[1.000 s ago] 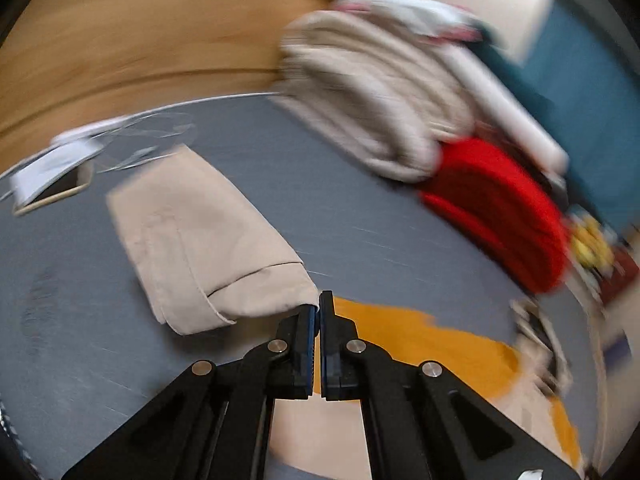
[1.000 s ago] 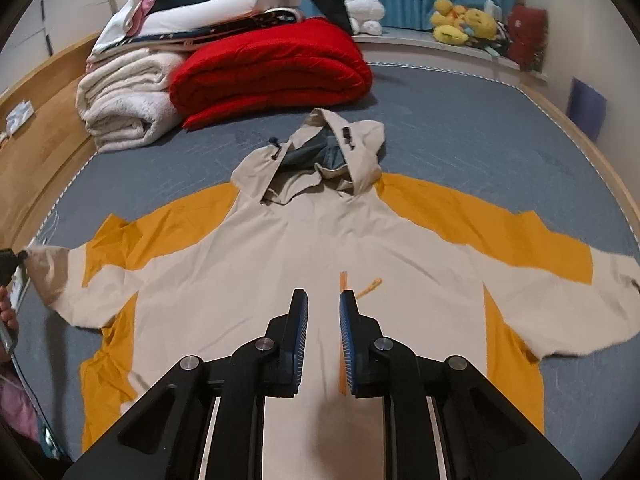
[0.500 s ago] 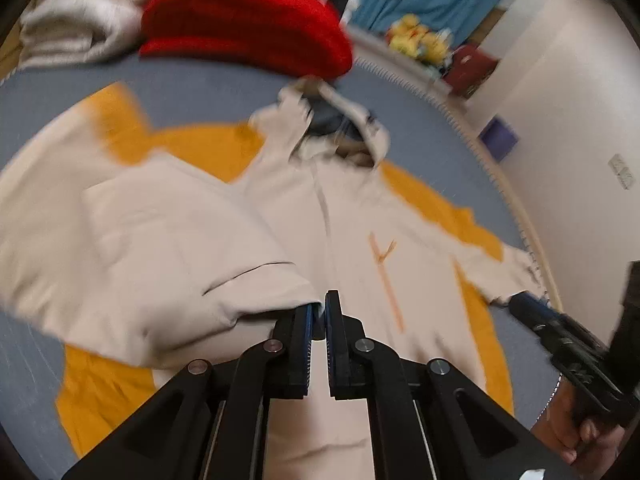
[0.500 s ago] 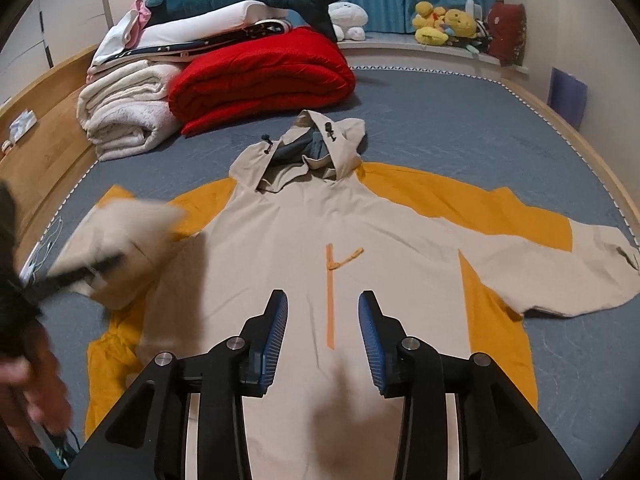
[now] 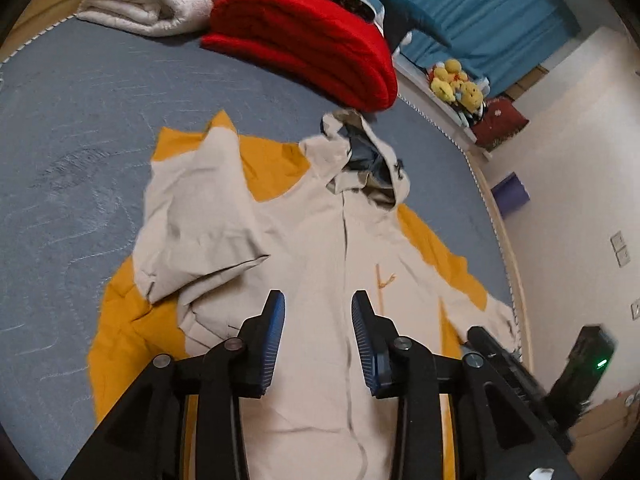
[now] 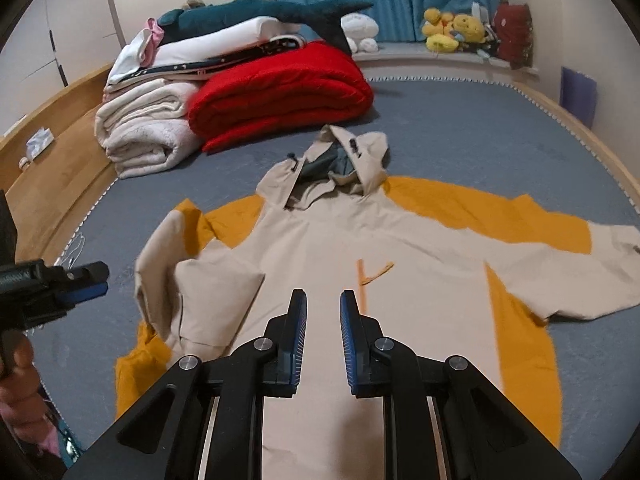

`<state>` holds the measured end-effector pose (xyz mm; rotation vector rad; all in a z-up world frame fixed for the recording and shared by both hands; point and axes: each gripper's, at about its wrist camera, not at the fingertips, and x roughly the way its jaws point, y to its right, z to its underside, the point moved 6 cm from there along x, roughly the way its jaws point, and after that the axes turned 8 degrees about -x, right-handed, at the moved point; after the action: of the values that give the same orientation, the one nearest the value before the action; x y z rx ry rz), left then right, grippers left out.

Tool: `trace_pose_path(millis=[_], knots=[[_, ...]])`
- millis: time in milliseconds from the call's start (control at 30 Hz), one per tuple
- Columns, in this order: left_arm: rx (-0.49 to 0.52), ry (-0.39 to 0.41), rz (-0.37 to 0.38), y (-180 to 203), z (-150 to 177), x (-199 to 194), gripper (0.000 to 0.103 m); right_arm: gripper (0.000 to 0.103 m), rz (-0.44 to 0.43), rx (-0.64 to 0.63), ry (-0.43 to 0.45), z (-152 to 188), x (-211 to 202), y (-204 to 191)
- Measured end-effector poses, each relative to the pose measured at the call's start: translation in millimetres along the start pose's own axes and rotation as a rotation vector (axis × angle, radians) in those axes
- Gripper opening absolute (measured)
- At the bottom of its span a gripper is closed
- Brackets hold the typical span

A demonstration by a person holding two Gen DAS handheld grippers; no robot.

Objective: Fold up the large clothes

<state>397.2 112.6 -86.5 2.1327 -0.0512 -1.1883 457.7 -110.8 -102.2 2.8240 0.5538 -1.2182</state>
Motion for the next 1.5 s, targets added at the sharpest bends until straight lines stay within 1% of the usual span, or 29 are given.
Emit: trace_pose_path(millis=[100, 133, 167, 200, 300, 333, 433, 500, 567, 600, 633, 700, 733, 767, 800, 833, 867, 900, 933, 967, 1000, 1033, 1067, 1167, 1200, 1267, 1333, 1433, 1500], knots=[[-0.056, -0.169, -0.048, -23, 15, 53, 0.03, 0.019, -0.043, 0.007, -0.036, 7, 16, -8], [-0.094, -0.199, -0.069, -32, 16, 65, 0.03, 0.019, -0.049, 0.004, -0.05, 9, 21, -11], [-0.14, -0.212, -0.114, -43, 17, 71, 0.031, 0.019, -0.059, 0.001, -0.058, 11, 25, -14], [-0.227, -0.224, -0.176, -63, 19, 75, 0.031, 0.019, -0.07, -0.01, -0.068, 13, 29, -18], [-0.374, -0.24, -0.182, -90, 23, 75, 0.032, 0.019, -0.084, -0.055, -0.091, 18, 40, -29], [-0.393, -0.244, -0.172, -92, 22, 76, 0.033, 0.019, -0.091, -0.07, -0.097, 19, 44, -33], [-0.366, -0.26, -0.149, -89, 16, 87, 0.034, 0.019, -0.121, -0.096, -0.114, 18, 55, -43], [-0.379, -0.261, -0.12, -87, 13, 93, 0.032, 0.019, -0.145, -0.122, -0.121, 18, 61, -54], [-0.364, -0.239, -0.1, -82, 8, 92, 0.009, 0.019, -0.171, -0.145, -0.123, 17, 66, -64], [-0.332, -0.233, -0.089, -75, 5, 90, 0.0, 0.019, -0.189, -0.159, -0.124, 18, 68, -70], [-0.301, -0.223, -0.069, -67, 2, 89, 0.0, 0.019, -0.2, -0.17, -0.124, 17, 69, -74], [-0.224, -0.218, 0.014, -46, -8, 86, 0.0, 0.02, -0.229, -0.194, -0.125, 17, 73, -85], [-0.193, -0.216, 0.037, -36, -9, 86, 0.0, 0.021, -0.241, -0.2, -0.126, 17, 75, -88], [-0.144, -0.216, 0.079, -23, -12, 83, 0.0, 0.023, -0.255, -0.21, -0.129, 18, 77, -92], [-0.109, -0.222, 0.103, -13, -13, 82, 0.0, 0.026, -0.265, -0.218, -0.132, 18, 80, -94], [-0.087, -0.22, 0.092, -10, -14, 79, 0.0, 0.028, -0.275, -0.227, -0.137, 19, 83, -98], [-0.076, -0.219, 0.054, -12, -15, 77, 0.0, 0.031, -0.28, -0.232, -0.144, 21, 85, -98], [-0.089, -0.226, 0.001, -20, -12, 78, 0.0, 0.031, -0.279, -0.236, -0.153, 22, 88, -99], [-0.123, -0.243, -0.056, -33, -10, 78, 0.005, 0.031, -0.273, -0.236, -0.155, 23, 90, -99], [-0.157, -0.258, -0.09, -46, -8, 78, 0.011, 0.031, -0.268, -0.23, -0.157, 23, 92, -99], [-0.216, -0.279, -0.124, -64, -2, 81, 0.024, 0.031, -0.267, -0.224, -0.161, 22, 93, -98], [-0.246, -0.293, -0.135, -76, 2, 83, 0.028, 0.031, -0.269, -0.22, -0.165, 22, 95, -97], [-0.27, -0.309, -0.142, -86, 5, 87, 0.028, 0.031, -0.268, -0.223, -0.168, 22, 96, -96], [-0.34, -0.334, -0.104, -98, 7, 98, 0.031, 0.032, -0.271, -0.233, -0.174, 24, 96, -98], [-0.364, -0.336, -0.092, -101, 8, 100, 0.031, 0.032, -0.278, -0.232, -0.18, 25, 97, -99], [-0.379, -0.343, -0.072, -102, 11, 104, 0.028, 0.032, -0.292, -0.226, -0.185, 28, 96, -101], [-0.358, -0.331, -0.028, -95, 11, 100, 0.014, 0.032, -0.302, -0.229, -0.19, 29, 95, -104], [-0.267, -0.291, 0.057, -64, 3, 91, 0.009, 0.036, -0.317, -0.247, -0.197, 32, 95, -109], [-0.192, -0.281, 0.131, -36, -3, 90, 0.008, 0.041, -0.324, -0.255, -0.205, 34, 95, -111]])
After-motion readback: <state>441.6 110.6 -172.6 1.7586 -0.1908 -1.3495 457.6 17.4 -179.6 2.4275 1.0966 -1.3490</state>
